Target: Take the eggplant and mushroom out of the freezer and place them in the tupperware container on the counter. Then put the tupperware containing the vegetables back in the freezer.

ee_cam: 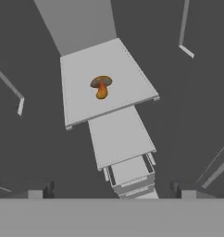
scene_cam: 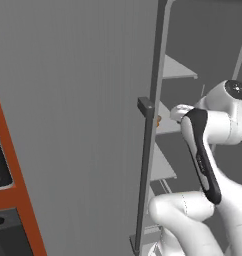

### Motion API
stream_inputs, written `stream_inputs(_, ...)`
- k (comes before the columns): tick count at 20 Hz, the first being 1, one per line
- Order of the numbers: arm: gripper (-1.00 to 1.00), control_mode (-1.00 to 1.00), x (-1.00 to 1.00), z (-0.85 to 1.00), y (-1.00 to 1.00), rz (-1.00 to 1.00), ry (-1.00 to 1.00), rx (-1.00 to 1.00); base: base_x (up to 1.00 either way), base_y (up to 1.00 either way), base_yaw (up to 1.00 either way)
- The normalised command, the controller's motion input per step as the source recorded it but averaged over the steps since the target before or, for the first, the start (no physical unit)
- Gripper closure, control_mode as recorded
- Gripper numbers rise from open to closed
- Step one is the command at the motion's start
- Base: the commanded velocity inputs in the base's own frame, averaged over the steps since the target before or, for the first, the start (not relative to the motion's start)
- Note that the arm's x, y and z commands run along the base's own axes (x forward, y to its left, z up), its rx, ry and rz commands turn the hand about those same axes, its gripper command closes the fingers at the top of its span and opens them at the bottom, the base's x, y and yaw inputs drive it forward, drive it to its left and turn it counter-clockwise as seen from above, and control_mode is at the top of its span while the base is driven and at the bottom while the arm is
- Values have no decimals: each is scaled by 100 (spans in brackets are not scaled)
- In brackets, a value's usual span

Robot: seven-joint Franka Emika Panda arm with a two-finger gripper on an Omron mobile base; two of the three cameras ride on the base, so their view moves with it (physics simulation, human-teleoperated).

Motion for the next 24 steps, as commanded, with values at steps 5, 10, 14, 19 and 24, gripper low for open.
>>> stream_inputs(5,-100,-100,97,-41,0,0,2,0,0,0,0)
stream_inputs(10,-100,-100,77,-49,-6,0,0,0,0,0,0)
stream_inputs(14,-100,-100,71,-56,-7,0,2,1,0,0,0)
stream_inputs(19,-100,-100,69,-44,-10,1,4,2,0,0,0)
stream_inputs(24,-100,-100,71,-25,-10,5,4,5,0,0,0)
